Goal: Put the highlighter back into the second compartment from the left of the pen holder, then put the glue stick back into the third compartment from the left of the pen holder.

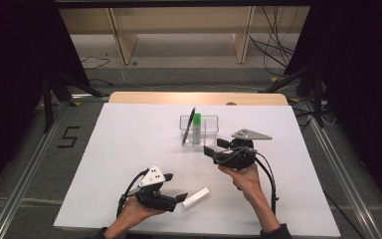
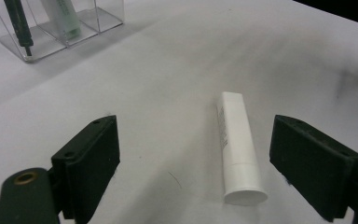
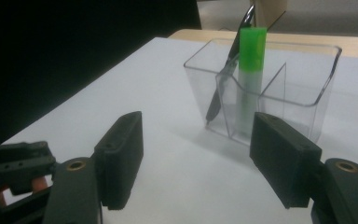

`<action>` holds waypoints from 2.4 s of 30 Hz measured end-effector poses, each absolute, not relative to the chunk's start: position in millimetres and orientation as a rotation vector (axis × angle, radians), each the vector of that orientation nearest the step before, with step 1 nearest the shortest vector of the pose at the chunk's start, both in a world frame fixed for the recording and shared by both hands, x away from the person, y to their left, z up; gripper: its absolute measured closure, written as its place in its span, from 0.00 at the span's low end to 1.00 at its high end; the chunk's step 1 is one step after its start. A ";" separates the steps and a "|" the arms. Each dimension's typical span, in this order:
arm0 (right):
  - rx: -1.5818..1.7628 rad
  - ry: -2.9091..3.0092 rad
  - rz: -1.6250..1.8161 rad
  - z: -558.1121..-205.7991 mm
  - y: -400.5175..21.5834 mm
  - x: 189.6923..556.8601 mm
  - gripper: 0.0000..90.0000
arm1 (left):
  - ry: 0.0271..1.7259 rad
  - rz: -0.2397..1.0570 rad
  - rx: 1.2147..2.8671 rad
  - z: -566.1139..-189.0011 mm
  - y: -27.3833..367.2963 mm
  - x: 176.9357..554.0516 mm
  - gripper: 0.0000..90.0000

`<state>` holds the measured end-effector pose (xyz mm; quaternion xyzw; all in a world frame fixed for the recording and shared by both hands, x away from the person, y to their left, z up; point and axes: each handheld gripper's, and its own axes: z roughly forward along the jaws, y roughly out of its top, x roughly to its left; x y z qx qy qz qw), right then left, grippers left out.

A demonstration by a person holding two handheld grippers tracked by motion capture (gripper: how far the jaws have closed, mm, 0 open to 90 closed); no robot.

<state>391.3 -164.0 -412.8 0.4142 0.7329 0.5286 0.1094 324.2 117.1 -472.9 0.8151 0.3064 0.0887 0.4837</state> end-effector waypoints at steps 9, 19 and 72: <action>1.200 2.187 1.525 -416.6 -175.1 376.2 0.39 | 0.739 0.213 1.988 -472.2 116.7 323.6 0.17; 1.209 2.203 1.509 -423.7 -183.7 366.1 0.37 | 0.742 0.206 1.995 -473.2 116.0 324.5 0.17; 1.266 2.253 1.423 -463.6 -211.8 310.9 0.34 | 0.748 0.151 2.169 -482.7 87.3 321.5 0.18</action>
